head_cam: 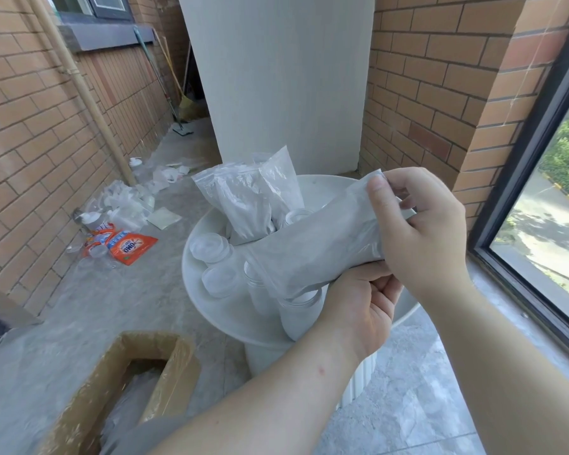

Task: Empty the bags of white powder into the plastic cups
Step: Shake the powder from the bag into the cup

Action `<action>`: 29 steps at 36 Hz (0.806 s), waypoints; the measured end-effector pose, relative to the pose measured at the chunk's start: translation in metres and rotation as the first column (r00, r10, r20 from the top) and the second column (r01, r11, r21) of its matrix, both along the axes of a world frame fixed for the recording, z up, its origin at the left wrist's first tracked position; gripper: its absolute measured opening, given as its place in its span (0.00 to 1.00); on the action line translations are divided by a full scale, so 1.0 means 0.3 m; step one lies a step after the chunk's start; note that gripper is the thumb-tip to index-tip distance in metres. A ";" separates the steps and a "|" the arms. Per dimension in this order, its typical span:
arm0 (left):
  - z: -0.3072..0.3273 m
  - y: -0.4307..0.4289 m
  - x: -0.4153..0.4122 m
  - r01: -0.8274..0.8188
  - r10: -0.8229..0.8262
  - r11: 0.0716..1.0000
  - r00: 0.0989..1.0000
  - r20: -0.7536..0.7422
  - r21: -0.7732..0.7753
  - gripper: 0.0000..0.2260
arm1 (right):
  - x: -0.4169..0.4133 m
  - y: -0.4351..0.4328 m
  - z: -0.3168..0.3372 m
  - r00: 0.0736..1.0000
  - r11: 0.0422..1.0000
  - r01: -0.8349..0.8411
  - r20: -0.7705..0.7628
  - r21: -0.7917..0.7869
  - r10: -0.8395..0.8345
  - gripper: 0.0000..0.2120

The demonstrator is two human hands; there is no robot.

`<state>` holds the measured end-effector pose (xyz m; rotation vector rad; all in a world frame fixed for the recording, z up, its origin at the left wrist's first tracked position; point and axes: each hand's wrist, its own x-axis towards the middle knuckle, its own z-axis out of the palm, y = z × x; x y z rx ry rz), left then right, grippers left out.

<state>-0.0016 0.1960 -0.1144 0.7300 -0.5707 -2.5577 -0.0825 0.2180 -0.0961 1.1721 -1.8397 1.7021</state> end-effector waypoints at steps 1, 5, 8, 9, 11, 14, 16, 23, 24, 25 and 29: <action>0.000 0.000 0.000 0.002 -0.002 1.000 1.000 -0.001 -0.003 0.22 | -0.001 0.001 -0.001 1.000 1.000 -0.003 0.001 0.001 0.003 0.09; -0.001 0.002 -0.003 0.013 -0.013 1.000 1.000 -0.013 -0.009 0.22 | -0.003 0.009 -0.004 0.999 0.999 -0.028 0.022 0.015 0.028 0.09; -0.001 0.000 -0.004 0.023 -0.024 1.000 0.999 -0.028 -0.006 0.21 | -0.004 0.024 -0.003 0.996 0.998 -0.059 0.063 0.032 0.057 0.09; -0.001 -0.002 -0.004 0.026 -0.026 1.000 0.999 -0.031 -0.003 0.20 | -0.005 0.029 -0.003 0.995 0.997 -0.064 0.075 0.033 0.062 0.08; 0.000 -0.004 -0.004 0.027 -0.026 1.000 0.999 -0.035 0.004 0.18 | -0.007 0.035 -0.005 0.995 0.997 -0.064 0.077 0.038 0.061 0.07; -0.001 -0.004 -0.005 0.023 -0.022 1.000 0.999 -0.032 0.004 0.17 | -0.013 0.032 -0.013 0.998 0.998 -0.038 0.041 0.053 0.036 0.06; -0.001 0.000 -0.004 0.019 -0.019 1.000 0.999 -0.029 0.001 0.17 | -0.019 0.027 -0.021 1.000 0.998 -0.019 0.017 0.058 0.018 0.06; -0.001 -0.001 -0.004 0.012 -0.013 0.999 1.000 -0.011 -0.040 0.21 | -0.022 0.013 -0.031 0.999 0.998 0.012 -0.035 0.068 -0.010 0.07; -0.002 -0.003 -0.004 0.012 -0.013 0.999 1.000 -0.011 -0.046 0.22 | -0.023 0.012 -0.032 0.999 0.998 0.014 -0.041 0.068 -0.011 0.07; -0.003 -0.004 -0.004 0.012 -0.013 0.999 1.000 -0.011 -0.049 0.22 | -0.023 0.012 -0.032 0.999 0.998 0.015 -0.048 0.067 -0.012 0.07; -0.008 -0.009 -0.006 0.021 -0.022 0.998 1.000 -0.020 -0.052 0.21 | -0.024 0.011 -0.031 0.997 0.998 0.024 -0.071 0.050 -0.020 0.07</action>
